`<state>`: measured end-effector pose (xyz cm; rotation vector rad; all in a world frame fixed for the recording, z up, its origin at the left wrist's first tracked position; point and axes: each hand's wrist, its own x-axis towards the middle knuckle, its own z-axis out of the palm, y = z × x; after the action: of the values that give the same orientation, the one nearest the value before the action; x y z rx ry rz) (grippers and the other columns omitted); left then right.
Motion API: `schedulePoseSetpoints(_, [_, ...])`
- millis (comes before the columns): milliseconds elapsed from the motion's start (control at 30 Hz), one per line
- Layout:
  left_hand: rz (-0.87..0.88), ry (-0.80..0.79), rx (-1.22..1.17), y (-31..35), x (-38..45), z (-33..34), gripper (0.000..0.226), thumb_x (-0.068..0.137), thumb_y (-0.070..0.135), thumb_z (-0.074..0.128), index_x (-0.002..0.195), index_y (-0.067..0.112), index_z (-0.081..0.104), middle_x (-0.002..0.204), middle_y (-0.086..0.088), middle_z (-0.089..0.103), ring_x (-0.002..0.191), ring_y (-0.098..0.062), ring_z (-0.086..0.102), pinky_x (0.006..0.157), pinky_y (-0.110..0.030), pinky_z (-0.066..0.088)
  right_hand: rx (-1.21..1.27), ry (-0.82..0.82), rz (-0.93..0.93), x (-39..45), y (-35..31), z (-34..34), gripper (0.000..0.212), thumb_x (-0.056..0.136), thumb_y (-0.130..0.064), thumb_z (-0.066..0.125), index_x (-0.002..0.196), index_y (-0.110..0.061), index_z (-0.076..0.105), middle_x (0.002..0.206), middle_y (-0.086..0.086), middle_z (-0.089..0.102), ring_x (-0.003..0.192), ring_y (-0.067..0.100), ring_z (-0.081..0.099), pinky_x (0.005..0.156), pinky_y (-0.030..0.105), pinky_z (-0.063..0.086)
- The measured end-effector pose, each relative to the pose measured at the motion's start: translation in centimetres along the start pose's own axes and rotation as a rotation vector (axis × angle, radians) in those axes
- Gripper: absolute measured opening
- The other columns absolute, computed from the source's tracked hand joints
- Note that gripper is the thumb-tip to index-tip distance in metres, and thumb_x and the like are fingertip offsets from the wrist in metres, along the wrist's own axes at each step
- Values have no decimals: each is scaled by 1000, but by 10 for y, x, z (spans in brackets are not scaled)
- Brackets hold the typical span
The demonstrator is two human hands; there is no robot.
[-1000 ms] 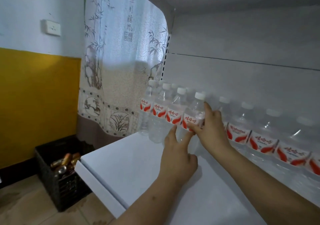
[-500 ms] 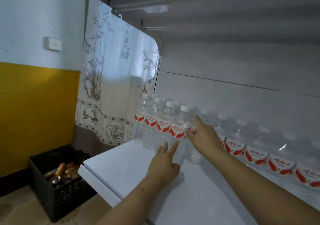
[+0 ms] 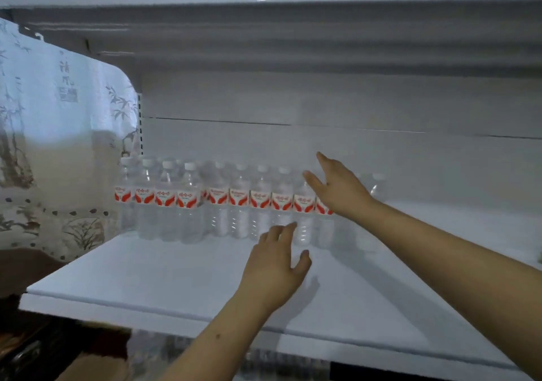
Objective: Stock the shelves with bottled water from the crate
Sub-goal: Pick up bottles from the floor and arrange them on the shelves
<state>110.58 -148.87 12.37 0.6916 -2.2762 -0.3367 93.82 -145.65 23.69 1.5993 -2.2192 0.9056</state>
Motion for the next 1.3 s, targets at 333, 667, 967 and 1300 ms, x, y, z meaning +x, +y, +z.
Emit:
schedulePoseSetpoints(333, [435, -205, -243, 176, -51, 112, 47, 95, 38, 47, 140, 24, 46, 134, 3, 49, 120, -16, 47, 101, -33, 42, -243, 126, 315, -189, 129, -144, 69, 99, -57, 36, 155, -18, 23, 155, 8, 35, 140, 24, 37, 112, 34, 28])
schedulePoseSetpoints(667, [700, -880, -146, 287, -229, 260, 56, 94, 38, 51, 144, 18, 38, 140, -9, 43, 123, -29, 45, 97, -39, 45, -194, 356, 870, -477, 235, -165, 55, 101, -43, 44, 143, -7, 45, 135, 12, 56, 121, 22, 55, 100, 32, 41])
schedulePoseSetpoints(967, [616, -1592, 92, 316, -343, 379, 58, 86, 49, 52, 131, 13, 53, 135, -15, 53, 117, -32, 54, 100, -44, 47, -23, -99, 1459, -726, 317, -45, 55, 99, -36, 51, 143, -4, 43, 130, 19, 59, 117, 34, 57, 95, 36, 45])
schedulePoseSetpoints(1300, [469, -1842, 341, 267, -379, 422, 49, 96, 38, 52, 139, 15, 49, 144, -12, 47, 126, -26, 48, 103, -31, 37, 180, -504, 1810, -878, 307, 112, 40, 101, -23, 48, 135, -2, 49, 138, 16, 52, 127, 30, 50, 105, 31, 36])
